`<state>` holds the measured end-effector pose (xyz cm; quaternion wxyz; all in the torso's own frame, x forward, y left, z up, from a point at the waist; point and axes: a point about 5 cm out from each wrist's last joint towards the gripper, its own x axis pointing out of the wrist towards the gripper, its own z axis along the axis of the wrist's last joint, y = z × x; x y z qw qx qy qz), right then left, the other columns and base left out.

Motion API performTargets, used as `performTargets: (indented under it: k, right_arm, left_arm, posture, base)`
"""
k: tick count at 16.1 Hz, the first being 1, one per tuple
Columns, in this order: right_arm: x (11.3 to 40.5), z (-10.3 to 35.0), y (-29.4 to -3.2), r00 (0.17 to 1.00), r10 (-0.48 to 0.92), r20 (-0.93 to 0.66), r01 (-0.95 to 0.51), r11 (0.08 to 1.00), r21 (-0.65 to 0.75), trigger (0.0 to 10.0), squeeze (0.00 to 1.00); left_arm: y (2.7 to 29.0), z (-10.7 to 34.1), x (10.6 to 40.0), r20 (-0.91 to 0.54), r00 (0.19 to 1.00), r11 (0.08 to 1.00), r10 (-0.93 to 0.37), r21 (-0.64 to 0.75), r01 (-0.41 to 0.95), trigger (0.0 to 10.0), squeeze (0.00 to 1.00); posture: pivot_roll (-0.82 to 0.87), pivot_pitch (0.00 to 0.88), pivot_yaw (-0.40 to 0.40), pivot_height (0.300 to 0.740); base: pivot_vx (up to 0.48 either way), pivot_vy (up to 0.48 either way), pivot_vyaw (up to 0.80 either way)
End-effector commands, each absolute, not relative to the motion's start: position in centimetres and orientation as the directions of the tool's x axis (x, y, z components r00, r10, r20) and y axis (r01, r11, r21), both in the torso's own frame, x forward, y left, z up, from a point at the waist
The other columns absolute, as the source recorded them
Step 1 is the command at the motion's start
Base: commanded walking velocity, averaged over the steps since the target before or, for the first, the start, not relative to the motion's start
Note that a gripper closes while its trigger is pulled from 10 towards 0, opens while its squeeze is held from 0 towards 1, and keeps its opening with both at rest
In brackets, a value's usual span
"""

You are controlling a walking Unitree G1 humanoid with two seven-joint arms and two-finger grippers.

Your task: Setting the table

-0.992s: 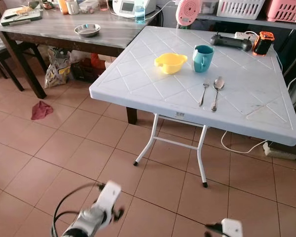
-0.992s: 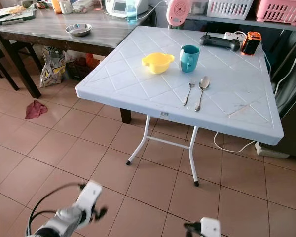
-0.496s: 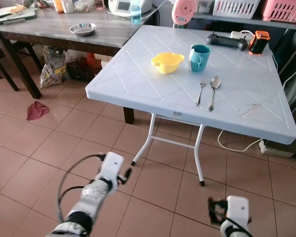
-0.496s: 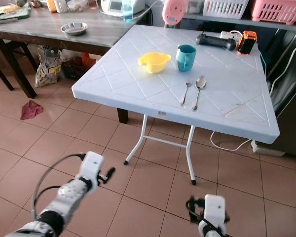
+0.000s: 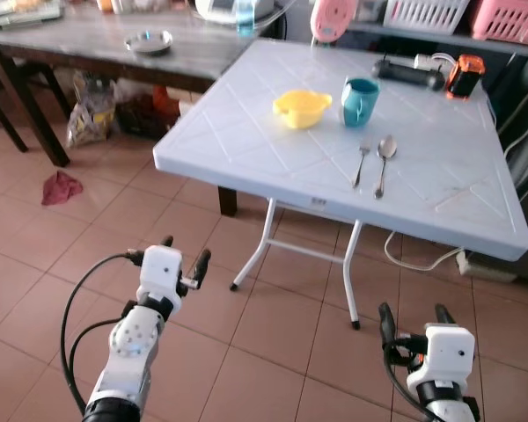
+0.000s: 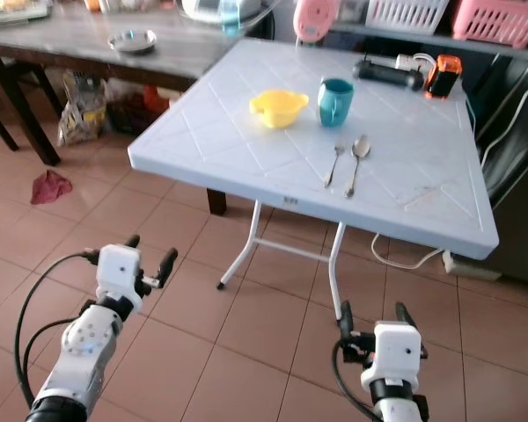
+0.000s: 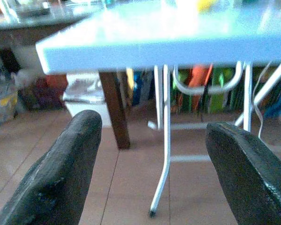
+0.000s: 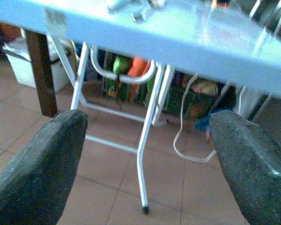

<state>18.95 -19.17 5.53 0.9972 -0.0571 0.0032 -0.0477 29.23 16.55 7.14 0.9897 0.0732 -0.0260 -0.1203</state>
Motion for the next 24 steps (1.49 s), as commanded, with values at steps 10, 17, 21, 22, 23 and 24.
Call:
performTargets:
  k: [10, 17, 21, 22, 23, 24]
  right_arm:
    - [19.1, 9.4, -18.8, 0.985, -0.173, 0.027, 0.175, 0.978, -0.116, 10.0, 0.0]
    - [19.6, 10.3, -18.7, 0.988, -0.149, 0.036, 0.153, 0.978, -0.141, 10.0, 0.0]
    - [20.2, 10.8, -19.0, 0.989, -0.144, 0.046, 0.149, 0.977, -0.154, 10.0, 0.0]
    - [20.3, 10.8, -18.9, 0.989, -0.141, 0.048, 0.147, 0.977, -0.156, 10.0, 0.0]
    - [20.4, 10.9, -18.8, 0.989, -0.137, 0.051, 0.144, 0.977, -0.157, 10.0, 0.0]
    - [20.5, 10.9, -18.8, 0.989, -0.137, 0.052, 0.143, 0.977, -0.157, 10.0, 0.0]
  left_arm:
    - [13.5, 10.5, 30.9, 0.077, 0.936, 0.937, -0.344, 0.094, 0.336, 10.0, 0.0]
    - [15.8, 9.9, 30.9, 0.032, 0.965, 0.959, -0.261, 0.121, 0.255, 10.0, 0.0]
    - [15.4, 10.3, 31.4, 0.039, 0.965, 0.962, -0.26, 0.103, 0.254, 10.0, 0.0]
    - [15.4, 10.3, 31.5, 0.041, 0.965, 0.962, -0.259, 0.099, 0.254, 10.0, 0.0]
    - [15.3, 10.3, 31.6, 0.038, 0.964, 0.962, -0.262, 0.094, 0.258, 10.0, 0.0]
    - [15.2, 10.3, 31.7, 0.036, 0.963, 0.961, -0.267, 0.091, 0.262, 10.0, 0.0]
  posture:
    - [0.0, 0.073, -0.002, 0.74]
    - [0.01, 0.069, -0.007, 0.74]
    - [0.01, 0.053, -0.014, 0.74]
    - [0.01, 0.052, -0.014, 0.74]
    - [0.02, 0.047, -0.013, 0.74]
    - [0.02, 0.046, -0.011, 0.74]
  base:
    - [0.0, 0.0, -0.39]
    - [0.0, 0.0, 0.0]
    - [0.128, 0.0, 0.0]
    - [0.251, 0.0, 0.0]
    - [0.0, 0.0, 0.0]
    - [0.0, 0.27, 0.0]
